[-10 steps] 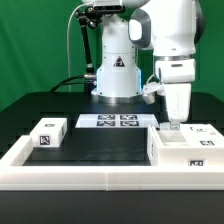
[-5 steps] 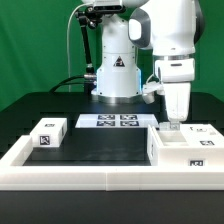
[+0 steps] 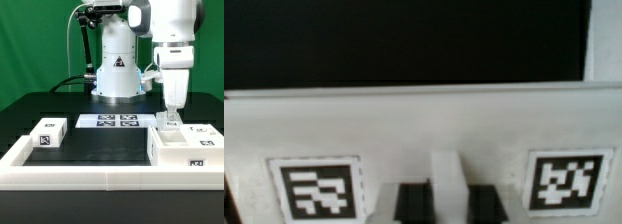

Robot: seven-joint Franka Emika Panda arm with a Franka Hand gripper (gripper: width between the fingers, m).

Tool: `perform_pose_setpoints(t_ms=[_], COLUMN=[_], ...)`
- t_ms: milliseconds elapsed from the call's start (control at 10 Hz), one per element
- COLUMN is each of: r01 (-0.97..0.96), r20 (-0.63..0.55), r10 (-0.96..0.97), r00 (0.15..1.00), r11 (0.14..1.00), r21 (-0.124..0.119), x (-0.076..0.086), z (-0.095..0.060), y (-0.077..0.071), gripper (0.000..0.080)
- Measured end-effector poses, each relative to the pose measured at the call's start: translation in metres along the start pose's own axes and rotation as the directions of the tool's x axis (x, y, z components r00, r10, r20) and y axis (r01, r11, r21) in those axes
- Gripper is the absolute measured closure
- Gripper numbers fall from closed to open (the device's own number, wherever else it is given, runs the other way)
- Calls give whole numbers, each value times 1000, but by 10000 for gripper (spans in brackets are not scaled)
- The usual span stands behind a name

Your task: Assemble cabinet

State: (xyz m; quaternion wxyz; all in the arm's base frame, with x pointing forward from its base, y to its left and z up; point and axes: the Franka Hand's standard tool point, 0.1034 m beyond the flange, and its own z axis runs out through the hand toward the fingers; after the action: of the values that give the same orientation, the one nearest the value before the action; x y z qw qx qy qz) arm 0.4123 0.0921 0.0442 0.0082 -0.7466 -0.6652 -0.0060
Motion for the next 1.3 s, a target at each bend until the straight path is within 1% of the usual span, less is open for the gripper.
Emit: perform_pose_setpoints(t_ms=[400,800,900,1000,1100,1300], r01=[-14,-15,-7,-10,-11,-14], r20=[15,15,15,15,15,17], r10=[14,15,7,10,11,14], r00=[1000,1000,1000,1000,1000,1000], r11=[1000,1000,1000,1000,1000,1000], r21=[-4,3,6,4,3,9], x=[-11,-11,-12,-12,-11,-11], z=[-12,-9,-8,-8,-9,-8], y=[11,9,14,21,25,26], gripper=[729,729,729,729,729,729])
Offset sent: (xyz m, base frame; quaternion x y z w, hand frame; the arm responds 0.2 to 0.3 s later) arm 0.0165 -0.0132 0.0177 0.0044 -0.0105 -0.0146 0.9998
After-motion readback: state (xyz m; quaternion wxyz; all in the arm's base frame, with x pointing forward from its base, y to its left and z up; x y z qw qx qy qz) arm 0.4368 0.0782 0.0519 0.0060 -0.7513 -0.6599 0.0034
